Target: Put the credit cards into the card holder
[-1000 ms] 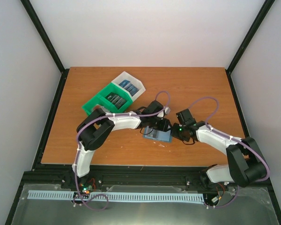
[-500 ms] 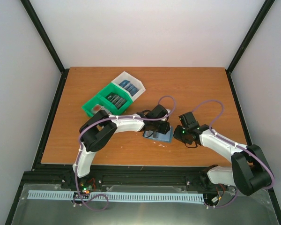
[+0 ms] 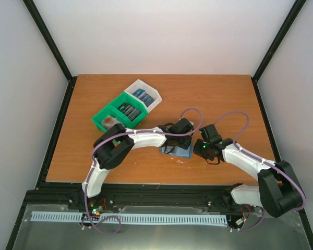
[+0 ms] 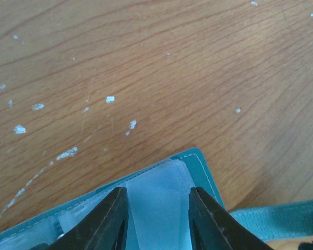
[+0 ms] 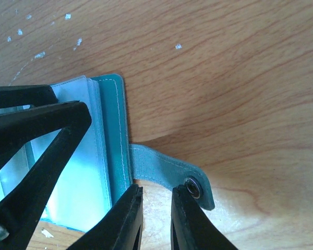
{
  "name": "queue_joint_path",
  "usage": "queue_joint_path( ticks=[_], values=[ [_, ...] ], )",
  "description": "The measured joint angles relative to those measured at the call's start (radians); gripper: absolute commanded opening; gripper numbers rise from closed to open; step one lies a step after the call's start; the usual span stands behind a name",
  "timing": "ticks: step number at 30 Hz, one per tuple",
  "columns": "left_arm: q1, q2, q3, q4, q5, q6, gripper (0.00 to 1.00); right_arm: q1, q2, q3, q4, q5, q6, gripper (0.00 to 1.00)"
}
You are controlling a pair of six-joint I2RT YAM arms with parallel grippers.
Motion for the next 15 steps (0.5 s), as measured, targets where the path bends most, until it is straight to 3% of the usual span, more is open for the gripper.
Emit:
queue_joint_path(
  ticks=[4,7,15],
  values=[
    [-0.013,0.016,0.023,-0.024,-0.064,0.016,0.1,0.0,-0.008,0.0,-0.001,0.001,0.0,0.18],
    [-0.014,0.018,0.023,-0.03,-0.089,0.019,0.01,-0.001,-0.017,0.002,-0.005,0.003,0.0,0.18],
    [-0.013,0.006,0.013,-0.032,-0.086,0.015,0.01,-0.002,-0.024,0.009,-0.009,-0.001,-0.009,0.18]
  ],
)
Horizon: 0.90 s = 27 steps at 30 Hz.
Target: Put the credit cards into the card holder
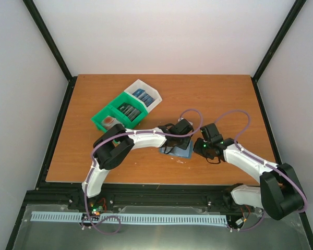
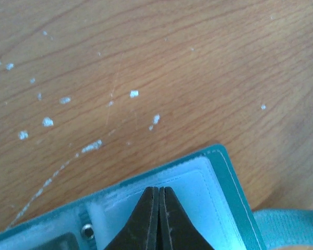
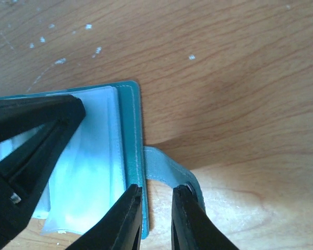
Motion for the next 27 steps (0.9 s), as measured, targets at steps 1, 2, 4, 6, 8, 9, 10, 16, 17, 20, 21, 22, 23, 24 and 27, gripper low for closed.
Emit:
queue_joint_path(
  ticks=[1,2,4,6,8,9,10,16,17,20,21,22,23,24,27],
  values=[
    [0.002,-0.005,-0.005,-0.002,0.005,0.0,0.01,0.0,-0.002,0.002,0.001,-0.003,-0.004,0.18],
    [0.005,-0.014,-0.016,-0.003,0.016,-0.001,0.0,-0.001,-0.007,0.003,0.003,-0.007,-0.01,0.18],
    [0.015,-0.035,-0.04,-0.005,0.042,-0.004,0.01,-0.002,-0.019,0.008,0.007,-0.023,-0.026,0.19],
    [0.027,-0.068,-0.079,-0.006,0.08,-0.011,0.01,-0.002,-0.031,0.013,0.016,-0.043,-0.041,0.19],
    [0.044,-0.105,-0.119,-0.003,0.122,-0.021,0.01,-0.003,-0.034,0.019,0.028,-0.069,-0.056,0.2],
    [0.055,-0.124,-0.137,-0.002,0.146,-0.025,0.01,-0.003,-0.034,0.023,0.035,-0.084,-0.063,0.21],
    [0.069,-0.144,-0.157,0.002,0.172,-0.031,0.0,-0.003,-0.033,0.025,0.046,-0.103,-0.072,0.22],
    [0.137,-0.212,-0.215,0.037,0.282,-0.06,0.01,0.0,-0.006,0.04,0.084,-0.194,-0.109,0.29],
    [0.144,-0.218,-0.222,0.044,0.294,-0.065,0.01,0.003,0.0,0.044,0.09,-0.209,-0.116,0.3],
    [0.153,-0.229,-0.239,0.058,0.317,-0.078,0.01,0.013,0.035,0.055,0.11,-0.253,-0.129,0.33],
    [0.154,-0.23,-0.244,0.061,0.323,-0.081,0.01,0.017,0.048,0.057,0.116,-0.264,-0.13,0.34],
    [0.156,-0.23,-0.25,0.065,0.329,-0.084,0.01,0.021,0.061,0.058,0.124,-0.274,-0.132,0.34],
    [0.156,-0.231,-0.257,0.068,0.334,-0.087,0.01,0.025,0.076,0.058,0.133,-0.286,-0.135,0.36],
    [0.157,-0.231,-0.262,0.069,0.337,-0.09,0.01,0.027,0.087,0.058,0.14,-0.295,-0.135,0.37],
    [0.158,-0.233,-0.275,0.072,0.346,-0.101,0.01,0.034,0.127,0.058,0.169,-0.328,-0.136,0.4]
  ],
)
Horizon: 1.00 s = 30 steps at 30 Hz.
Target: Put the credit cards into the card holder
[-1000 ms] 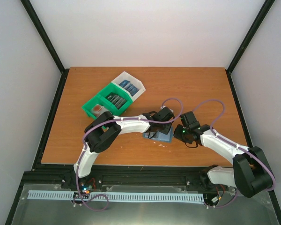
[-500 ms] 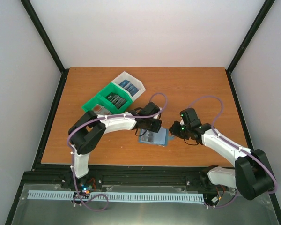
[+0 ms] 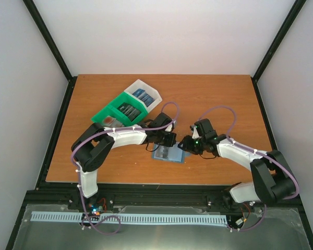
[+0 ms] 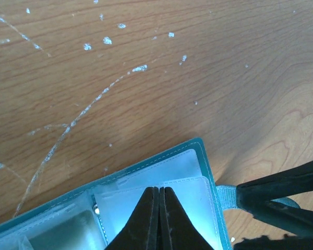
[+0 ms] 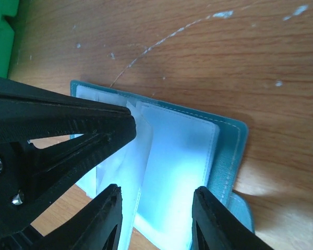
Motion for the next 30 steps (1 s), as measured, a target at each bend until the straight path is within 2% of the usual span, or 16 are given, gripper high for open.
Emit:
queue_joint_path(
  ticks=[9,10,14,16,24,30],
  values=[
    [0.005,-0.005,-0.01,0.008,0.009,-0.021,0.03,0.037,0.088,0.0,0.082,-0.071,-0.003,0.41],
    [0.006,-0.005,-0.012,0.009,0.01,-0.023,0.07,0.041,0.096,0.0,0.089,-0.077,-0.003,0.41],
    [0.01,-0.006,-0.018,0.008,0.009,-0.033,0.38,0.059,0.114,0.0,0.127,-0.105,-0.001,0.41],
    [0.016,-0.014,-0.024,0.007,-0.011,-0.04,0.46,0.066,0.119,0.0,0.132,-0.118,0.002,0.41],
    [0.071,-0.109,-0.06,-0.023,-0.066,-0.051,0.57,0.103,0.123,0.024,0.202,-0.146,0.013,0.41],
    [0.137,-0.198,-0.095,-0.042,-0.132,-0.052,0.6,0.138,0.171,0.068,0.218,-0.146,0.013,0.41]
  ],
)
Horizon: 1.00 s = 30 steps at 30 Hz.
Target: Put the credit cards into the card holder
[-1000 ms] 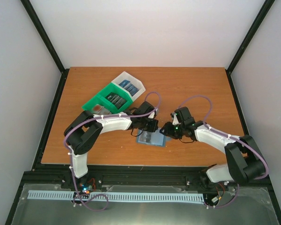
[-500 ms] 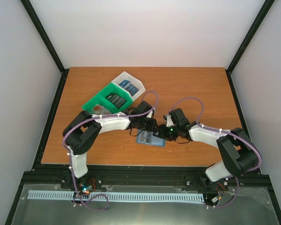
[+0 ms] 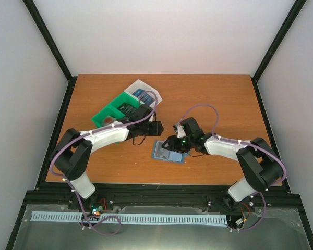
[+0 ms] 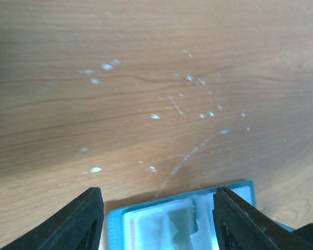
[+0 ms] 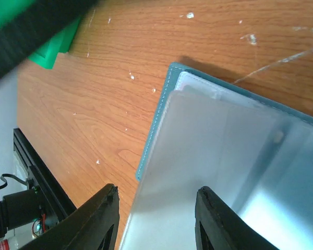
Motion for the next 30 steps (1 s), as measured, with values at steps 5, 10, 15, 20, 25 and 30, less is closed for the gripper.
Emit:
queue_joint_path(
  ticks=[5,10,15,20,25,30],
  values=[
    [0.051,-0.077,-0.038,-0.021,-0.048,0.001,0.63,0.029,0.064,0.043,0.004,0.002,0.0,0.41],
    [0.08,-0.145,-0.055,-0.043,-0.086,0.006,0.65,0.046,0.134,0.072,0.018,0.007,0.006,0.41],
    [0.113,-0.208,-0.071,-0.046,-0.085,0.038,0.69,0.05,0.172,0.082,0.031,0.014,0.021,0.41],
    [0.148,-0.265,-0.092,-0.056,-0.084,0.082,0.73,0.051,0.166,0.097,0.032,0.058,0.027,0.41],
    [0.182,-0.334,-0.128,-0.064,-0.059,0.12,0.75,0.053,0.086,0.097,0.004,0.123,0.028,0.4],
    [0.24,-0.402,-0.167,-0.083,-0.02,0.14,0.74,0.054,-0.012,0.098,-0.045,0.213,0.031,0.4]
  ],
)
